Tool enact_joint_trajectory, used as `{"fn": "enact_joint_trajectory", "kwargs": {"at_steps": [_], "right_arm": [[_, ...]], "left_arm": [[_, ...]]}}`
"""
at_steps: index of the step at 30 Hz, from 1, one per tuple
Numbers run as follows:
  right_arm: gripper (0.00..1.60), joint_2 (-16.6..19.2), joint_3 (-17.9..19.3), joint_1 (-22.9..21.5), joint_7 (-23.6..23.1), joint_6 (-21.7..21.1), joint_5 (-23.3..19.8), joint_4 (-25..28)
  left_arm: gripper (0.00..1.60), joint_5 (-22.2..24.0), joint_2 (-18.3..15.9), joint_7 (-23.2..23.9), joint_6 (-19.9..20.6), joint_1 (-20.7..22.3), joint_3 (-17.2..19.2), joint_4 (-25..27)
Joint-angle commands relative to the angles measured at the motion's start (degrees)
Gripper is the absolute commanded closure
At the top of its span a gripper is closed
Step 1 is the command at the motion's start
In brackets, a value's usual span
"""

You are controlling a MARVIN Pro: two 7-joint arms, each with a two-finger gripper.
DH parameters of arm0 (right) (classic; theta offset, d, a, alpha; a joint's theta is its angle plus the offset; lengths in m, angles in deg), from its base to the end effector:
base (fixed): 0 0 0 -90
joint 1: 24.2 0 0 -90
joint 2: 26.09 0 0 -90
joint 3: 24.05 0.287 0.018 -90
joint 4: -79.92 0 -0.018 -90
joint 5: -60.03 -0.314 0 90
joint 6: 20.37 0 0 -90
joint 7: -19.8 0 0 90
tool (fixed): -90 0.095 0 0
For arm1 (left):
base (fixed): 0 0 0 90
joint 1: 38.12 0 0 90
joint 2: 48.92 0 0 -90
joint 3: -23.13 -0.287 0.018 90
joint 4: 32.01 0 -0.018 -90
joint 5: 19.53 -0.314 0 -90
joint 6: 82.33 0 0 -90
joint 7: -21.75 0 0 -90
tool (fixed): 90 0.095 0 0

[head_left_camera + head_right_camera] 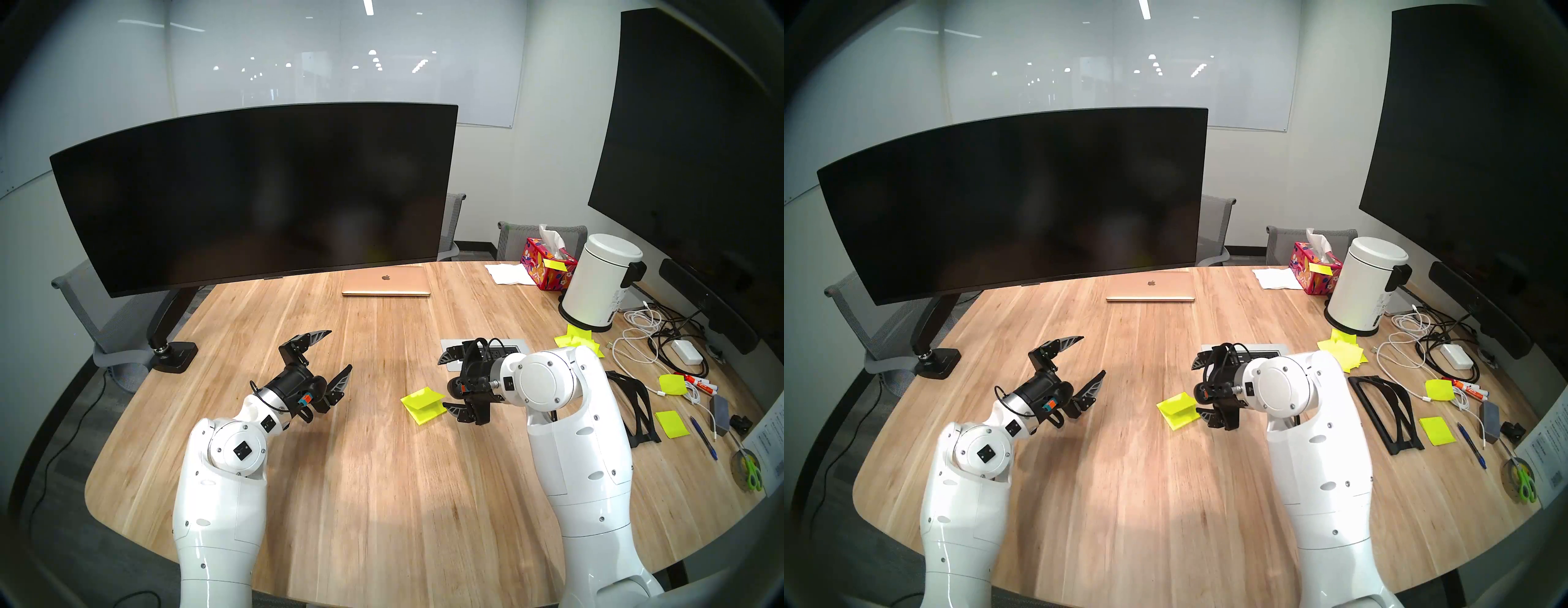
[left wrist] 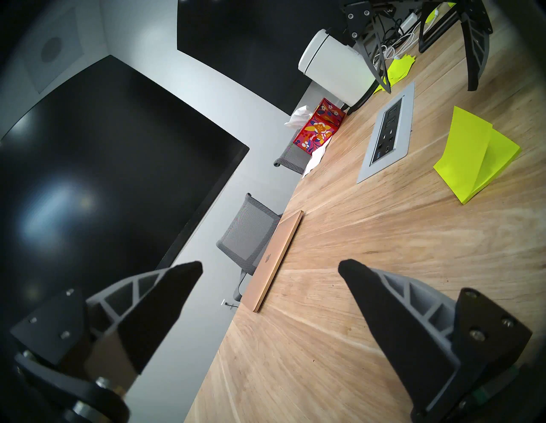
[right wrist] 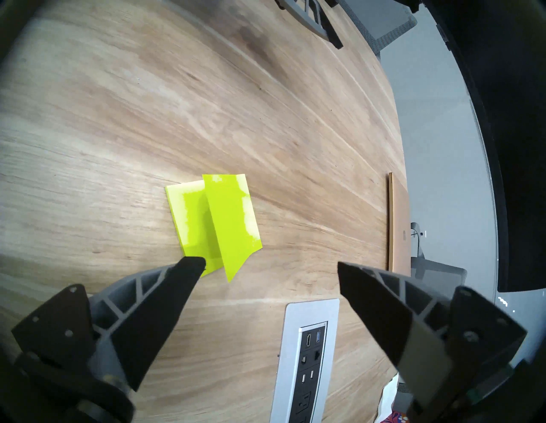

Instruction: Peel one sticky note off the pad and stick it onto the monitor, then press it flat

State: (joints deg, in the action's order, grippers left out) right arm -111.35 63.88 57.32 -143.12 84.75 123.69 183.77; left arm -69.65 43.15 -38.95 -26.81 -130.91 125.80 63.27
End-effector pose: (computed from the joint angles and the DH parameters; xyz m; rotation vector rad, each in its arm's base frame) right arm 0.4107 0.0353 -0.2448 1.5394 2.2199 1.0970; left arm 0.3916 0.0138 -0.2954 -1.4398 1.4301 -1.9414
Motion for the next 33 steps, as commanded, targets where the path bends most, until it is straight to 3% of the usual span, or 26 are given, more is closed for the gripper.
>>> {"fn": "enact_joint_trajectory", "kwargs": {"at_steps": [1,33], "right_arm": [[0.0,-0.7,0.07,-1.67,1.14,-0.03,-0.23,-0.82],[0.0,-0.91,-1.8,-4.14,2.43,1.6,1.0,-6.12]], "left_arm": [[0.0,-0.03,-0.03,-0.16,-0.08,0.1,0.06,0.89],[0.0,-0.03,-0.02,-0.15,-0.09,0.11,0.06,0.89]]}}
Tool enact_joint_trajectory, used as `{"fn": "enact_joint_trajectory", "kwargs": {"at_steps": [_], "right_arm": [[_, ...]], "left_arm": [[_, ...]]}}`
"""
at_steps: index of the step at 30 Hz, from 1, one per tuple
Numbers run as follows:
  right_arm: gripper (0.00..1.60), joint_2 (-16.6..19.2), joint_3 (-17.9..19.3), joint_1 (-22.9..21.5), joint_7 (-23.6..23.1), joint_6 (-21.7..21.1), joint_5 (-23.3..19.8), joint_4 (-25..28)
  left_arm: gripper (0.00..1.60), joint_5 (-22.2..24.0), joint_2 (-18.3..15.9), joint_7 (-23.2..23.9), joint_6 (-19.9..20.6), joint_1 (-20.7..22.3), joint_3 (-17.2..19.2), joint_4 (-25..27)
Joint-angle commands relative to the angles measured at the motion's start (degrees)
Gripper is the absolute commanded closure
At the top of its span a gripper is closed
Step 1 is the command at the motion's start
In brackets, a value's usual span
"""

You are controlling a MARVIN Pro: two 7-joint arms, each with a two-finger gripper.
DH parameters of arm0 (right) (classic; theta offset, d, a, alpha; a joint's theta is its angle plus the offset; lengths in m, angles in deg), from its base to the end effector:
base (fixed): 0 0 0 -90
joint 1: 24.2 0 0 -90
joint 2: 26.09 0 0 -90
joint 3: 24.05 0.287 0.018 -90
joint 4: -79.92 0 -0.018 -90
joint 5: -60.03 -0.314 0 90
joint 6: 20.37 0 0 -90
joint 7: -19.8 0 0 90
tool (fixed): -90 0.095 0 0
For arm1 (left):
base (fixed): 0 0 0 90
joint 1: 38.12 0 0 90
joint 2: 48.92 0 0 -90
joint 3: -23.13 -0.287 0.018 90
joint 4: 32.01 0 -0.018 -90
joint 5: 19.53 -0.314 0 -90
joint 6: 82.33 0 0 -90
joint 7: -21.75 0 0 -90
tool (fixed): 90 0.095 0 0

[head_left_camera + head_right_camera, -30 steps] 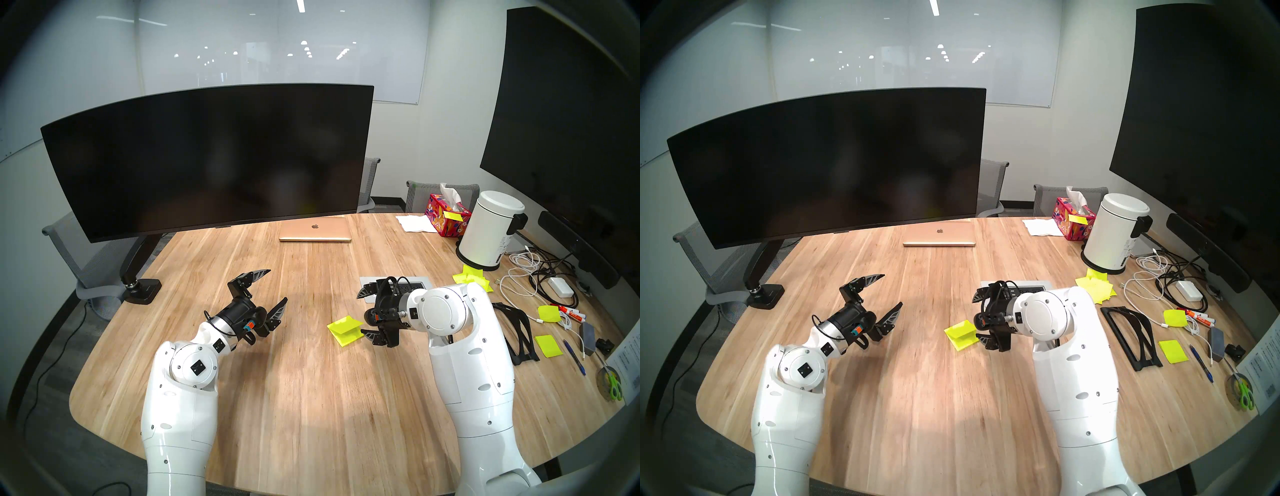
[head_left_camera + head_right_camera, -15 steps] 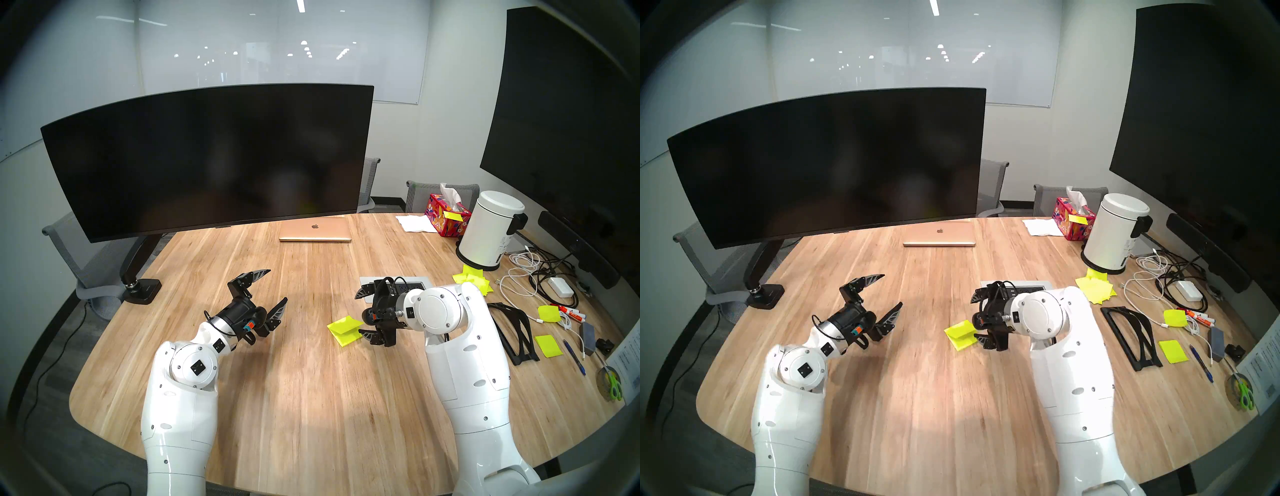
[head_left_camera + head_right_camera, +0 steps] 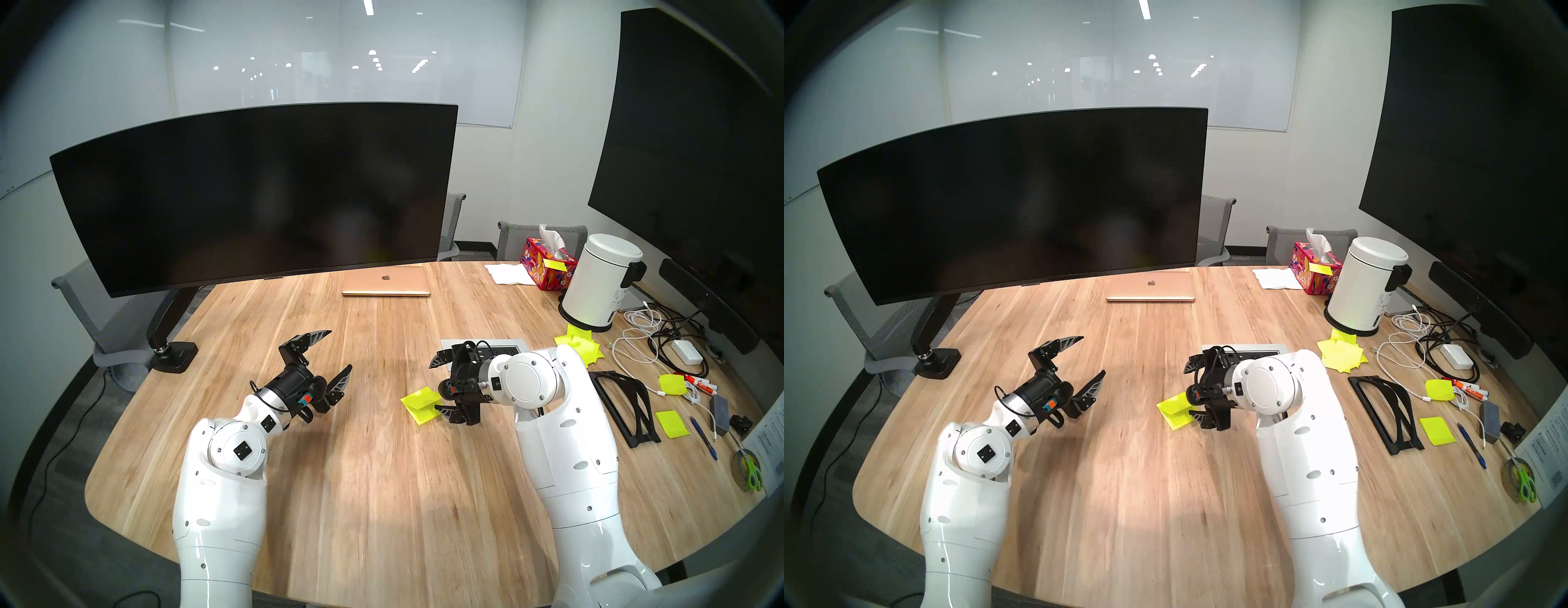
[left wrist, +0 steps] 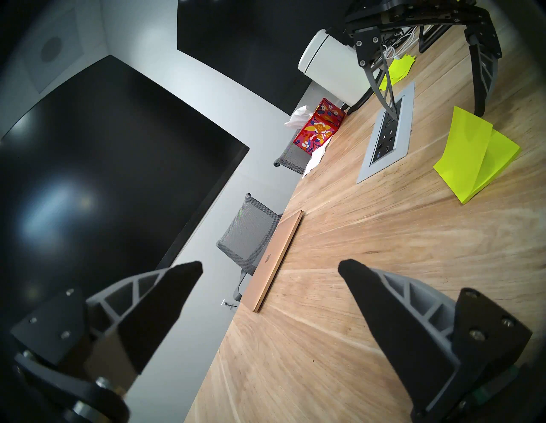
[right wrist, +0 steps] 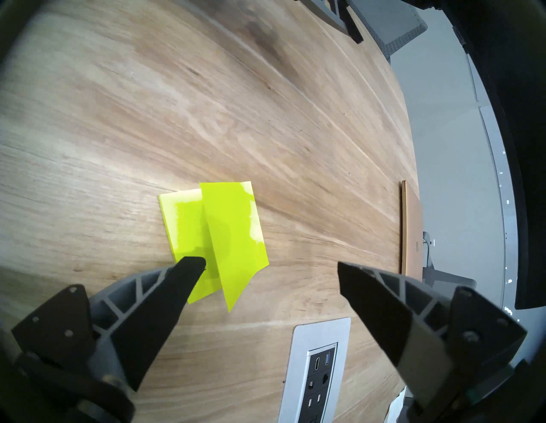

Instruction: Peel one sticky note off the pad and stick it onto the monitor, then press it flat

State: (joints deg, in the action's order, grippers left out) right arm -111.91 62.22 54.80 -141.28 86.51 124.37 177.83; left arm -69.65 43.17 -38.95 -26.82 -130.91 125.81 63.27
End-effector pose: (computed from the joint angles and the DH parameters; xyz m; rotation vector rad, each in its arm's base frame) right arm 0.4252 0.0465 -0.2619 1.5208 2.2720 1.0891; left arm 0.3916 0.0137 -0.2954 -1.4399 1.4297 -1.9417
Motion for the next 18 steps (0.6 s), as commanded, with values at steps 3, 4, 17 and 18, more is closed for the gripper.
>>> {"fn": "enact_joint_trajectory", "kwargs": {"at_steps": [3,4,17,18], "right_arm": [[0.0,-0.41,-0.1,-1.92,0.77,-0.04,0.43,-0.75],[0.0,-0.44,-0.08,-1.96,0.8,-0.01,0.44,-0.85],[0.0,-1.05,-0.53,-2.59,1.21,0.61,0.42,-2.3],[0.0,-1.08,-0.57,-2.67,1.17,0.63,0.43,-2.34]], "left_arm": [[0.0,-0.04,-0.04,-0.16,-0.09,0.11,0.05,0.89],[0.0,-0.04,-0.04,-0.15,-0.09,0.11,0.05,0.89],[0.0,-0.04,-0.04,-0.15,-0.09,0.11,0.06,0.89],[0.0,-0.04,-0.04,-0.15,-0.09,0.11,0.06,0.88]]}}
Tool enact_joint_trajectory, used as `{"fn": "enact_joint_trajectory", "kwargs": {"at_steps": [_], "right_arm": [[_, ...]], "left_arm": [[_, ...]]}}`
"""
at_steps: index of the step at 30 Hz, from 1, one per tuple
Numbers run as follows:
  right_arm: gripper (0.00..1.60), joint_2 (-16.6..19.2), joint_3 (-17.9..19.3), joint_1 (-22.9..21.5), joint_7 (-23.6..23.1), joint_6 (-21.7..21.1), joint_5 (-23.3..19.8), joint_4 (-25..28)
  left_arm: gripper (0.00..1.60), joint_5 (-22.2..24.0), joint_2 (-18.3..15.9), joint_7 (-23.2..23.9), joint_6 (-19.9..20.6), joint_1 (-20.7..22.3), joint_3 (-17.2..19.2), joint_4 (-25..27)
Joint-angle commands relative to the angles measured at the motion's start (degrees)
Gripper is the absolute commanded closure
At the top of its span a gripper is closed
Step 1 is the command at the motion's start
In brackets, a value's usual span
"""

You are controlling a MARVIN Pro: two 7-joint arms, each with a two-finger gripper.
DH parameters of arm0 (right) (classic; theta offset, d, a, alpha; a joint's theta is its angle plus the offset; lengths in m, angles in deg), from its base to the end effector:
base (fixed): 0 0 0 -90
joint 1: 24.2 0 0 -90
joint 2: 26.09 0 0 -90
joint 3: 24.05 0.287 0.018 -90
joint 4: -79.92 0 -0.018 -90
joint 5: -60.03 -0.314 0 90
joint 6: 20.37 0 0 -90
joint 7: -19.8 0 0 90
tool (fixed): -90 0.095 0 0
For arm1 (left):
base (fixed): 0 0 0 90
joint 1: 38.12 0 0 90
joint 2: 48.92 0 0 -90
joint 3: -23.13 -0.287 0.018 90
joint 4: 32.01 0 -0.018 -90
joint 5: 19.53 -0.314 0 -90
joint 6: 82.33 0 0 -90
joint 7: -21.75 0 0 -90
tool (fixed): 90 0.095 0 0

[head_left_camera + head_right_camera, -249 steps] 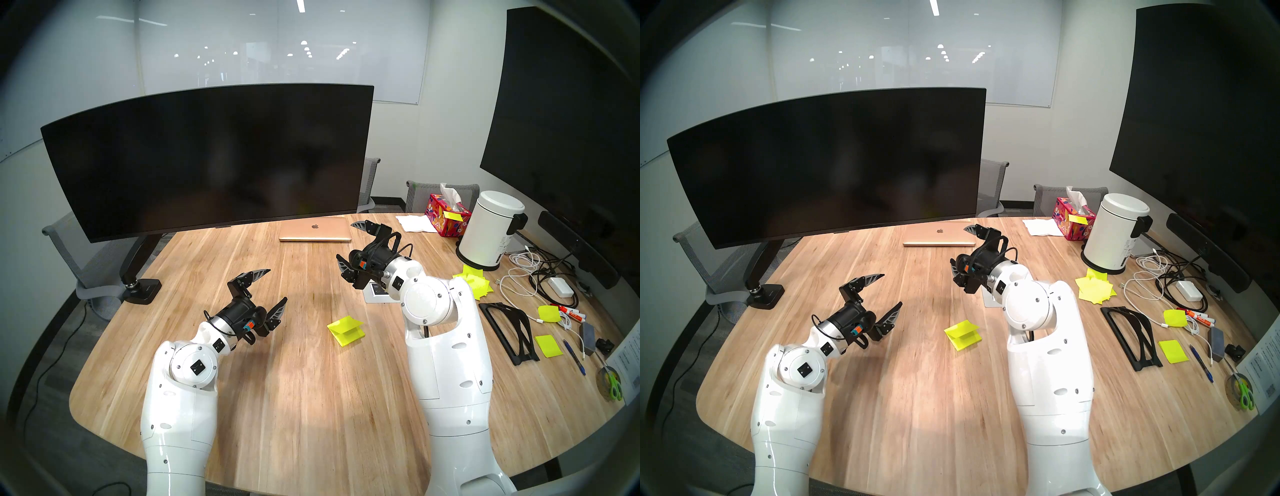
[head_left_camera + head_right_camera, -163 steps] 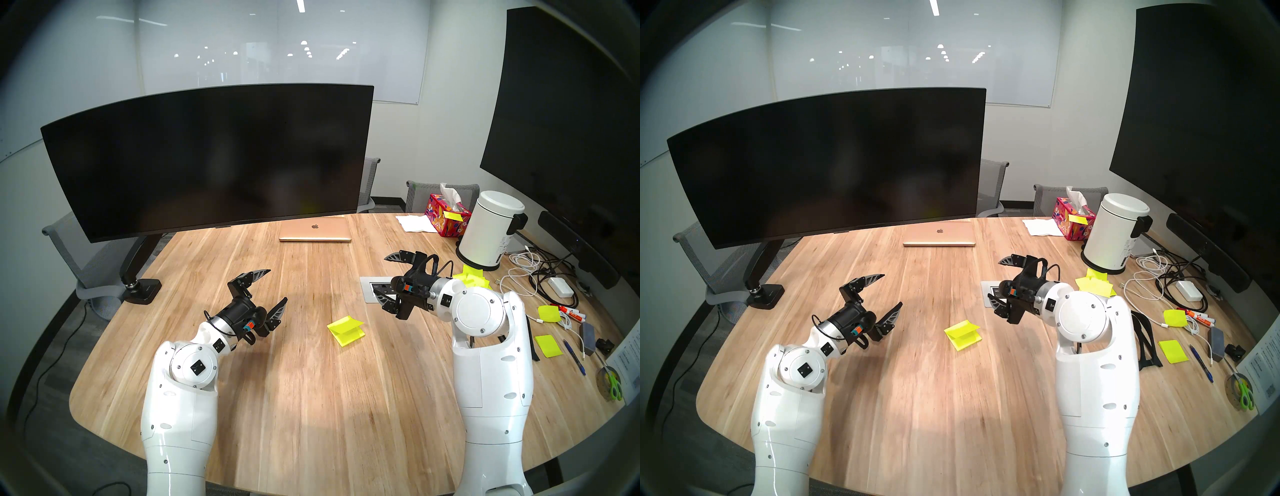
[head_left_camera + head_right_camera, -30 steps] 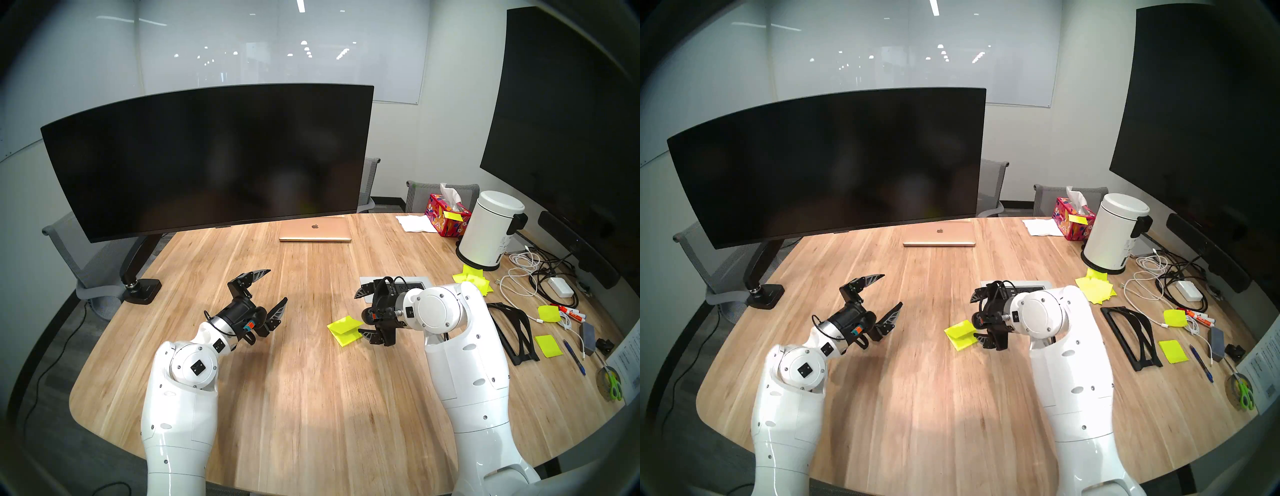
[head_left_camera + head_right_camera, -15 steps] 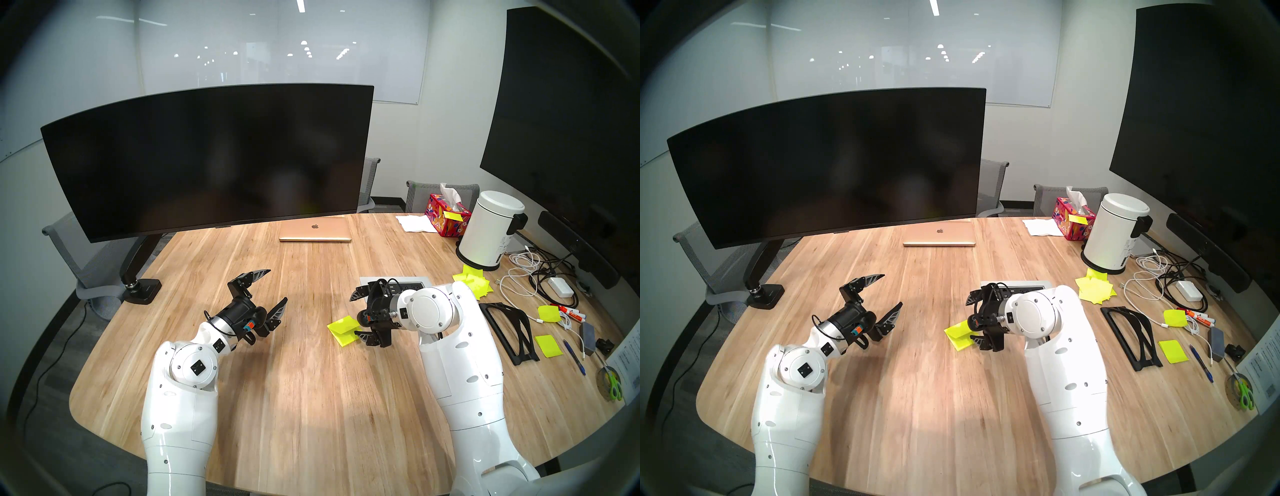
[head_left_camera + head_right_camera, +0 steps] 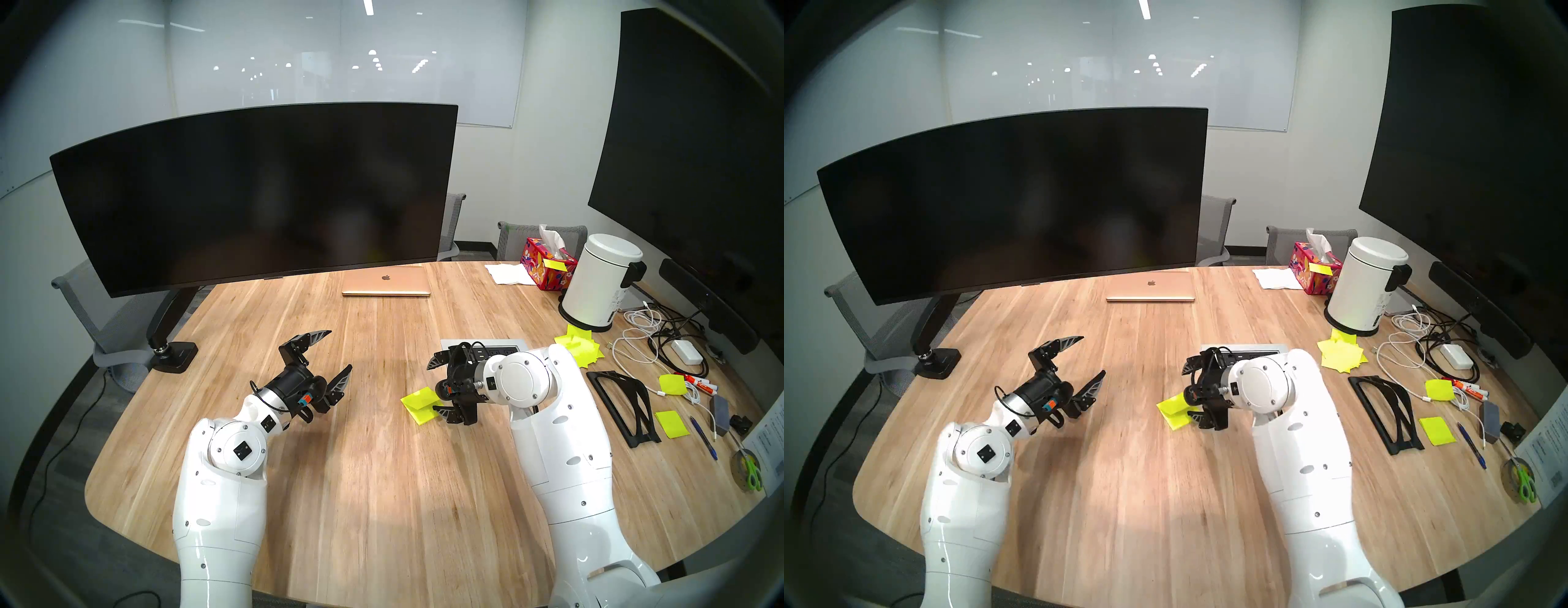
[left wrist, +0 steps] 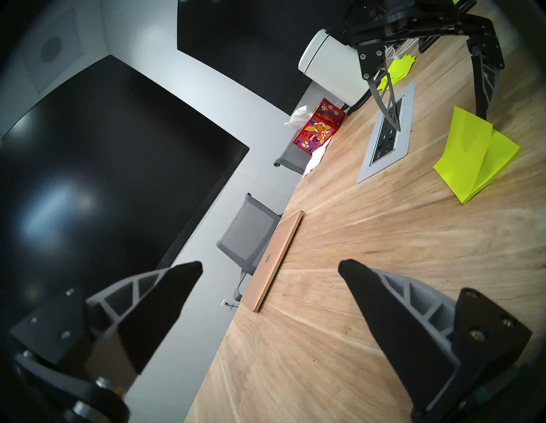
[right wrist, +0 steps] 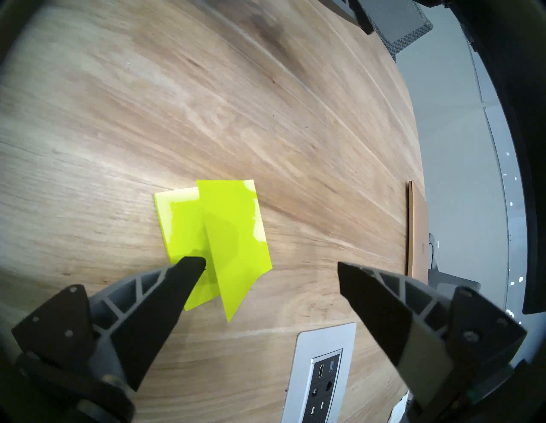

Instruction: Peel one sticky note off the pad and stick it onto the monitor, then press it flat

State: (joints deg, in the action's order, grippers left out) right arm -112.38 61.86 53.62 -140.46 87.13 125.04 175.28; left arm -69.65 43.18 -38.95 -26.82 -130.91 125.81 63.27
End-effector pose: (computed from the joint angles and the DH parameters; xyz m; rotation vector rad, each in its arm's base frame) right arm 0.4320 0.0500 -0.2682 1.5190 2.2841 1.0835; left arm 0.3916 0.0137 -0.2954 -1.4399 1.4296 -1.9418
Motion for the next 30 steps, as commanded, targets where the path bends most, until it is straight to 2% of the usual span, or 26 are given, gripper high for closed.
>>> {"fn": "enact_joint_trajectory", "kwargs": {"at_steps": [1,20,30], "right_arm": [[0.0,-0.6,-0.25,-1.56,0.35,0.08,-0.23,0.18],[0.0,-0.77,-0.17,-2.56,0.31,0.81,-0.55,-1.1],[0.0,-0.96,-0.25,-3.53,-1.18,0.8,-0.76,-2.64]], "left_arm": [[0.0,-0.04,-0.05,-0.15,-0.09,0.11,0.06,0.88],[0.0,-0.04,-0.04,-0.15,-0.09,0.11,0.06,0.89],[0.0,-0.04,-0.04,-0.14,-0.09,0.11,0.06,0.89]]}}
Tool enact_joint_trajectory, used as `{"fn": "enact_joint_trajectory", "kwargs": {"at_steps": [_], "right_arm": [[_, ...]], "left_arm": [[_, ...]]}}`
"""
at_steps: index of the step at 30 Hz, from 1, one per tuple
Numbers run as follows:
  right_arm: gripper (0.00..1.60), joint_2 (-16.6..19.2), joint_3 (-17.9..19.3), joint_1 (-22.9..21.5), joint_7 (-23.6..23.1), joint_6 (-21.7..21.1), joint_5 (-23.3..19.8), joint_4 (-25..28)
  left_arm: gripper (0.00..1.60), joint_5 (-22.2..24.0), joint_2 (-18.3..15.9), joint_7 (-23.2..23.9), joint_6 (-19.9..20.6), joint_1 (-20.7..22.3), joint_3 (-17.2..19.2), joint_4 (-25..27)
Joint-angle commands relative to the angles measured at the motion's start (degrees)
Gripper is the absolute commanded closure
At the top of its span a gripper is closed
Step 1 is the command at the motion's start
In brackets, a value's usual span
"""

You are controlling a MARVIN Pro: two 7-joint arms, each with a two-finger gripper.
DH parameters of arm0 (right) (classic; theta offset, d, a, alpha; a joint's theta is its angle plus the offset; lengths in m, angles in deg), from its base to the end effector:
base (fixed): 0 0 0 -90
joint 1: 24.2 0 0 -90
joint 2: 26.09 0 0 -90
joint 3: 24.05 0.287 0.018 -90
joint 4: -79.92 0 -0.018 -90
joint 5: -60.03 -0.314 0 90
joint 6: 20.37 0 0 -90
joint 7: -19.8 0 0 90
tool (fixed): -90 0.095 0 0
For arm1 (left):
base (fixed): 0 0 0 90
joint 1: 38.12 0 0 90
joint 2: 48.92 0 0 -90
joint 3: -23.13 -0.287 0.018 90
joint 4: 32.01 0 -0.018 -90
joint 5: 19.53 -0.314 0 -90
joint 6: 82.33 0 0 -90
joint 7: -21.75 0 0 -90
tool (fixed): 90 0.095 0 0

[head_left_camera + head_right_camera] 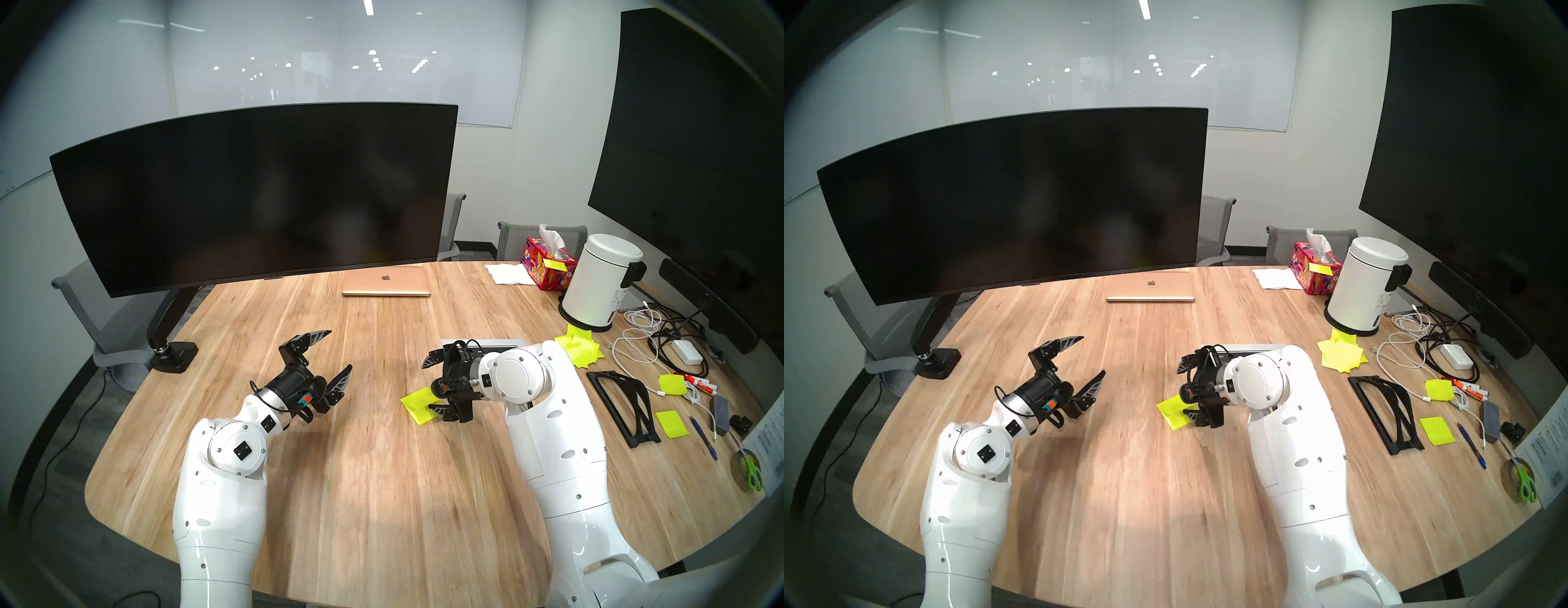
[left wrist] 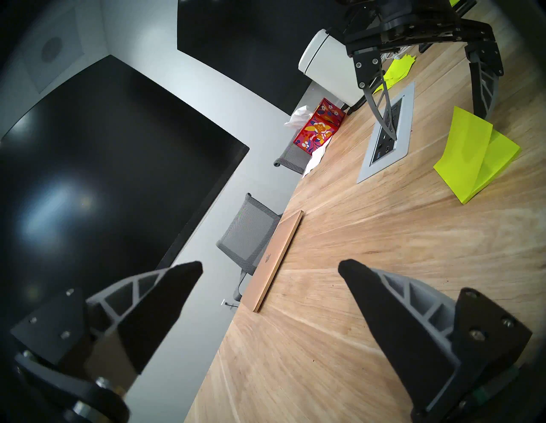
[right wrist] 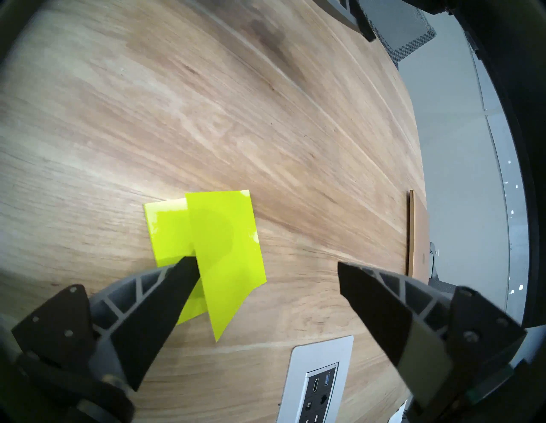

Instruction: Peel one sticky note off the pad and stick it onto the monitor, then press it flat

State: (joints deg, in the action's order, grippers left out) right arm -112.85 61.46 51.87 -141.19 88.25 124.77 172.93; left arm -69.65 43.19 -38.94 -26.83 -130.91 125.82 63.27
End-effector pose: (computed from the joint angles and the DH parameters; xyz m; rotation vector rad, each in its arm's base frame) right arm 0.4389 0.0551 -0.2698 1.5041 2.3216 1.0800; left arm 0.3916 0.0137 -0.2954 -1.4400 1.4296 -1.9419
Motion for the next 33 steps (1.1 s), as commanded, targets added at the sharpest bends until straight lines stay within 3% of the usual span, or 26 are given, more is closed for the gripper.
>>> {"fn": "enact_joint_trajectory", "kwargs": {"at_steps": [1,4,5,8,9,10,11,13,33], "right_arm": [[0.0,-0.55,0.08,-1.86,-0.39,-0.27,-0.39,-0.49],[0.23,-0.65,-0.02,-2.0,-0.44,-0.14,-0.33,-0.77],[0.23,-0.71,-0.04,-2.02,-0.52,-0.09,-0.38,-0.84],[0.54,-0.82,-0.17,-2.02,-0.47,0.02,-0.31,-1.05],[1.04,-0.83,-0.21,-2.08,-0.49,0.14,-0.33,-1.18],[1.15,-0.87,-0.24,-2.08,-0.55,0.16,-0.37,-1.14],[1.42,-0.92,-0.26,-2.08,-0.56,0.13,-0.36,-1.1],[1.6,-1.05,-0.13,-2.06,-0.52,0.12,-0.59,-1.01],[1.6,-2.18,-0.87,-0.81,-0.1,-0.56,0.23,-0.22]], "left_arm": [[0.0,-0.04,-0.05,-0.15,-0.09,0.11,0.05,0.89],[0.0,-0.04,-0.05,-0.15,-0.09,0.11,0.05,0.89],[0.0,-0.04,-0.05,-0.15,-0.09,0.11,0.05,0.89],[0.0,-0.04,-0.05,-0.15,-0.09,0.11,0.05,0.89],[0.0,-0.04,-0.05,-0.15,-0.09,0.11,0.05,0.89],[0.0,-0.04,-0.05,-0.15,-0.09,0.11,0.05,0.89],[0.0,-0.04,-0.05,-0.15,-0.09,0.11,0.05,0.89],[0.0,-0.04,-0.05,-0.15,-0.09,0.11,0.05,0.88],[0.0,-0.05,-0.04,-0.15,-0.1,0.11,0.06,0.88]]}}
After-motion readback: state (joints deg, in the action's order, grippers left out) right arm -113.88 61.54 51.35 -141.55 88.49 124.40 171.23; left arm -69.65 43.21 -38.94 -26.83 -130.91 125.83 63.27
